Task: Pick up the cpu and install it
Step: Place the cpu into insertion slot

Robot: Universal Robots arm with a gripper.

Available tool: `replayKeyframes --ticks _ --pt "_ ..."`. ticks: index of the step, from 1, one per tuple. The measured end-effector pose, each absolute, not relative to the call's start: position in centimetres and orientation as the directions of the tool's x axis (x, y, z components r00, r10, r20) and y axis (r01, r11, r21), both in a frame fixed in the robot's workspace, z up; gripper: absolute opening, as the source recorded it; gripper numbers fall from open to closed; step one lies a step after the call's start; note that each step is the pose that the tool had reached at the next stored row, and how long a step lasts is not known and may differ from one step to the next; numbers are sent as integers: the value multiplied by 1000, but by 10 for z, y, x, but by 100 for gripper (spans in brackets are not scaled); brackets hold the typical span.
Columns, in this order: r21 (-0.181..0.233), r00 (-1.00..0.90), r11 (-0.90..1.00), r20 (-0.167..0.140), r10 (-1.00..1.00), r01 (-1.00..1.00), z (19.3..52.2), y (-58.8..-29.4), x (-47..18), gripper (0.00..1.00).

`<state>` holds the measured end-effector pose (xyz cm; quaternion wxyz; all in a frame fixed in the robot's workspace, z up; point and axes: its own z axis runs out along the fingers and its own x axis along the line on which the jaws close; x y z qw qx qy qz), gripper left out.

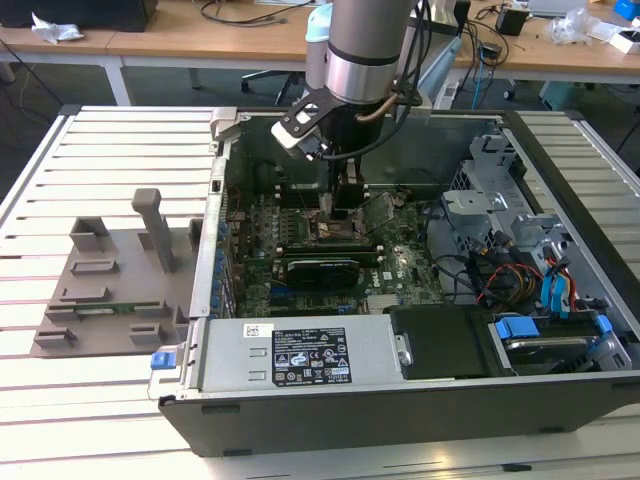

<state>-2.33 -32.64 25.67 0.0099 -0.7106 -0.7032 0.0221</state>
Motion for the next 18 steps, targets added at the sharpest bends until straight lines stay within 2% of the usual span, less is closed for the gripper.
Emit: replayKeyframes --ticks 18 --pt "-45 10 -11 -17 1000 999 244 -326 -21 55"
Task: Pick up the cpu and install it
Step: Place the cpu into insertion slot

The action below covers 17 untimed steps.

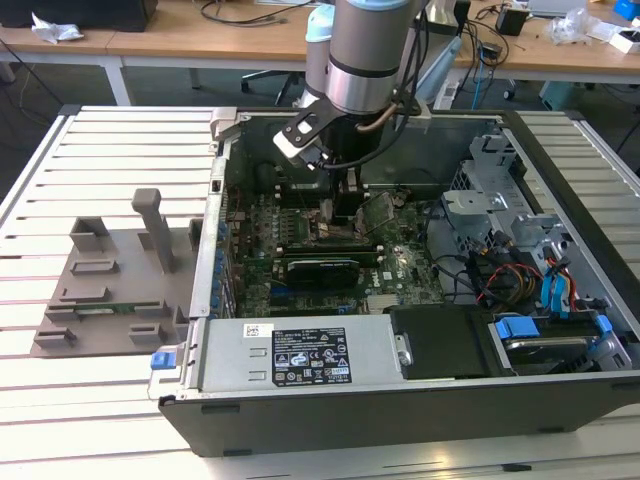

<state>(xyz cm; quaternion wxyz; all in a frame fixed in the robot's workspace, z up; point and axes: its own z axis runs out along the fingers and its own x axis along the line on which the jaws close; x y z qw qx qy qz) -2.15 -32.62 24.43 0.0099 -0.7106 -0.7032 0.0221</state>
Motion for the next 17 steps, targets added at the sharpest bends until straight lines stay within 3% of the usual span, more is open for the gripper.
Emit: replayKeyframes --ticks 17 --pt "-45 10 -11 -17 1000 999 235 -326 -21 55"
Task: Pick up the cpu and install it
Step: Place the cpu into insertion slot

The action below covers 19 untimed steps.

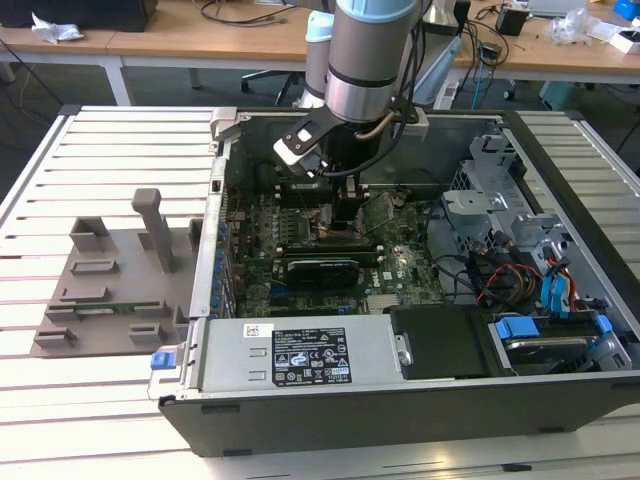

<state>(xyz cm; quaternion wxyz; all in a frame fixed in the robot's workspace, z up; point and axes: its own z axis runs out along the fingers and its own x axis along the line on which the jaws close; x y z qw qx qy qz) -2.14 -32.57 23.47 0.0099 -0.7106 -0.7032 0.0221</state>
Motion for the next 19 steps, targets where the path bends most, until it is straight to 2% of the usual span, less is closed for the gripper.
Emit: replayKeyframes --ticks 7,11,19 --pt "-45 10 -11 -21 1000 999 228 -320 -21 55" --pt "-45 5 -7 -41 999 999 218 -311 -21 55" --pt "-45 -14 12 -41 999 999 205 -306 -24 55"
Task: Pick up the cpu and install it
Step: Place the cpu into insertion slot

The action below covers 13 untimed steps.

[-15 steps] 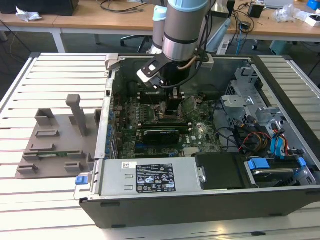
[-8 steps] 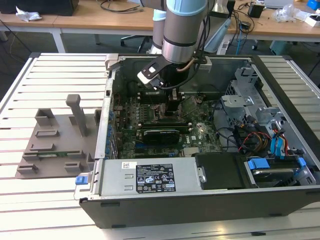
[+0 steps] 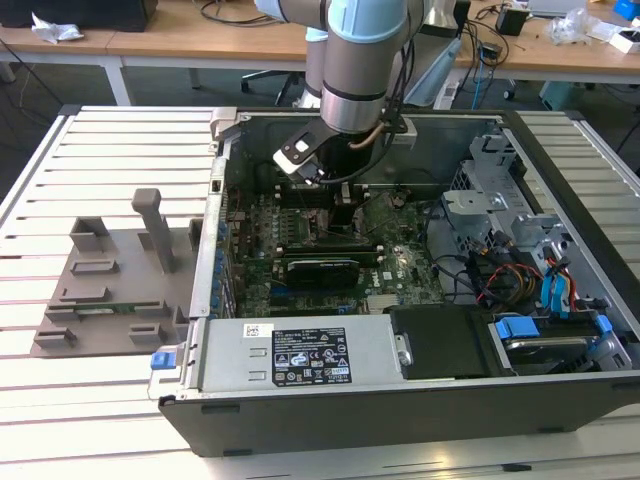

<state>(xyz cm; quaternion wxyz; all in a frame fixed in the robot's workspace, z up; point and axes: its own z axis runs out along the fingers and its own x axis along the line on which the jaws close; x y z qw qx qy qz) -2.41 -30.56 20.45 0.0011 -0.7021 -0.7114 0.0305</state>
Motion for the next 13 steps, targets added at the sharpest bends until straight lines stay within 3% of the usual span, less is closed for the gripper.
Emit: replayKeyframes --ticks 13 --pt "-45 -10 8 -45 999 999 200 -306 -22 55"
